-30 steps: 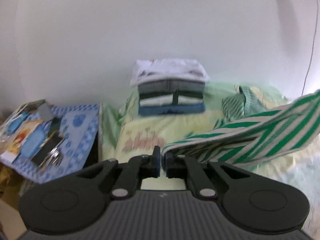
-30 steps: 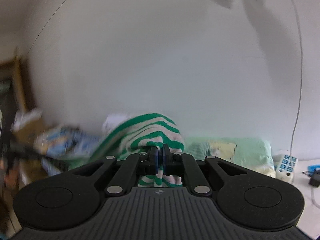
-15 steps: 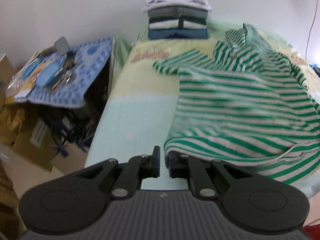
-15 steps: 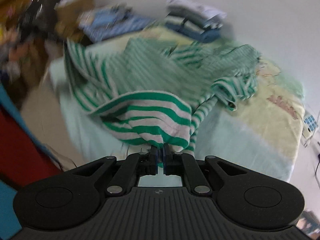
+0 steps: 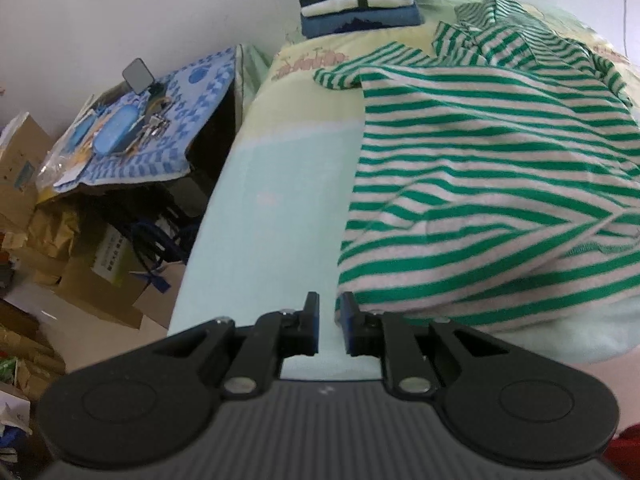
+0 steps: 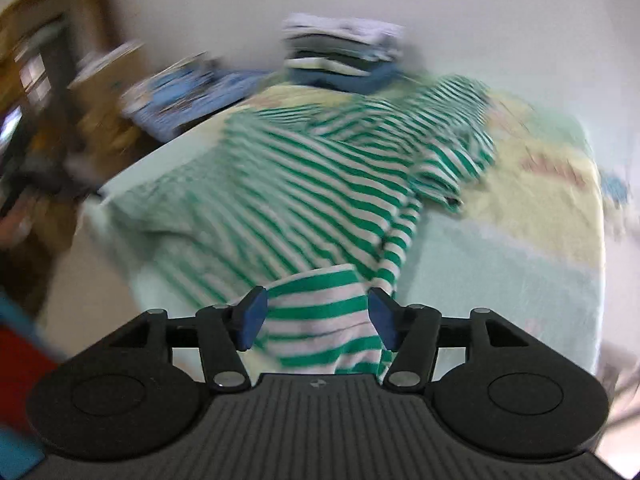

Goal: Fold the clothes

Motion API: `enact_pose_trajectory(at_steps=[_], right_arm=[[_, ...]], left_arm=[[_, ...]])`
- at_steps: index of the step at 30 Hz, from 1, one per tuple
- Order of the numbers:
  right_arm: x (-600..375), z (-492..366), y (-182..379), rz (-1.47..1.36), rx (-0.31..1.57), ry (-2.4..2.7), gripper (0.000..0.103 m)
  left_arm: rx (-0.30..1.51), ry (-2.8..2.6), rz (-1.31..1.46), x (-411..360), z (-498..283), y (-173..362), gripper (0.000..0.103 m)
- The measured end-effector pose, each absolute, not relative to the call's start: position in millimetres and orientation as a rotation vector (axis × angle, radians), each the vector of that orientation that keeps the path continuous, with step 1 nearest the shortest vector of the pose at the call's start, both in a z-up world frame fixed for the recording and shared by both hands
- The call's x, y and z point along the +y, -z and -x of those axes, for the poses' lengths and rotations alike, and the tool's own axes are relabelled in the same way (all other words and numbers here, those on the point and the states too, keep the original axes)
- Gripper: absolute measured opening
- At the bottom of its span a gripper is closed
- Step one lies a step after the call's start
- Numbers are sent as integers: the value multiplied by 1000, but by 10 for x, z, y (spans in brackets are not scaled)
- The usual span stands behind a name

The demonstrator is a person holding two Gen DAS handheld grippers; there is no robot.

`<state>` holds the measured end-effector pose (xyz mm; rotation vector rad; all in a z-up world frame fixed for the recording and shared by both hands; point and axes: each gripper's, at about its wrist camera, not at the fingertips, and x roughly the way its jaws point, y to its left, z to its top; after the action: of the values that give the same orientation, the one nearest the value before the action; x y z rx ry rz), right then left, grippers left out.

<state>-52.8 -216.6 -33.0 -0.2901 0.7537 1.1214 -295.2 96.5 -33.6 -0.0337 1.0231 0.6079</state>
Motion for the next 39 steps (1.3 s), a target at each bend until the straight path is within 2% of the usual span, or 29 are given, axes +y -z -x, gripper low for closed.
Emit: enact_pose_trajectory(at_steps=[1,3,5,6,12,14,15,16,18,20,21,22,24,25,26,29,32,35,37,39], right_arm=[[-2120,489,417,256,776,-1087,59],[-2080,421,571,186,819,-1037,51],[-2052,367,663,168,885,-1029,6],[-2084,351,674,162,916,-1035,3],[-2414,586,393,210,914,-1230,4],[-2457,706,379,292,946,-1303,4],[-2487,792,403,361,971,-1326,4],[-2501,877,466,430,1003,-1344,4],[-2517,1023,603,558,1047,-1354,3],[-2519,1121,707,683,1095,-1352,3],[-2538,1108,674,657,1060,-1336,3],[-2557,1091,640,627,1028,-1318,8],[-2602,897,537,413,1009,-1229,28],[-2626,799,488,307,998,-1181,47],[-2669,678,496,175,1005,-1116,54],[-2717,461,698,-38,1080,-958,54],[-2678,446,896,-106,1097,-894,53],[-2644,447,964,-144,1122,-902,53],[-2711,408,935,-215,1154,-923,53],[-2812,326,849,-282,1148,-947,53]], left_arm=[[1017,-613,30,968,2948,309,16],[1001,-624,22,973,2952,242,16],[986,-633,23,979,2975,172,16],[983,-634,24,976,2997,156,16],[965,-638,29,956,3129,65,16],[958,-640,30,949,3174,35,27],[955,-640,31,946,3196,20,37],[951,-639,31,943,3199,25,54],[935,-626,28,967,3155,84,73],[929,-618,38,1052,3085,163,78],[932,-615,60,1104,3043,212,81],[939,-610,93,1159,3001,266,81],[962,-584,161,1269,2920,382,81],[975,-570,186,1296,2879,443,80],[988,-557,210,1323,2837,504,80],[1016,-542,256,1374,2735,675,80],[1023,-543,318,1416,2702,760,79],[1019,-519,373,1421,2713,755,60],[1017,-495,404,1390,2723,739,34],[1018,-476,408,1326,2734,707,17]])
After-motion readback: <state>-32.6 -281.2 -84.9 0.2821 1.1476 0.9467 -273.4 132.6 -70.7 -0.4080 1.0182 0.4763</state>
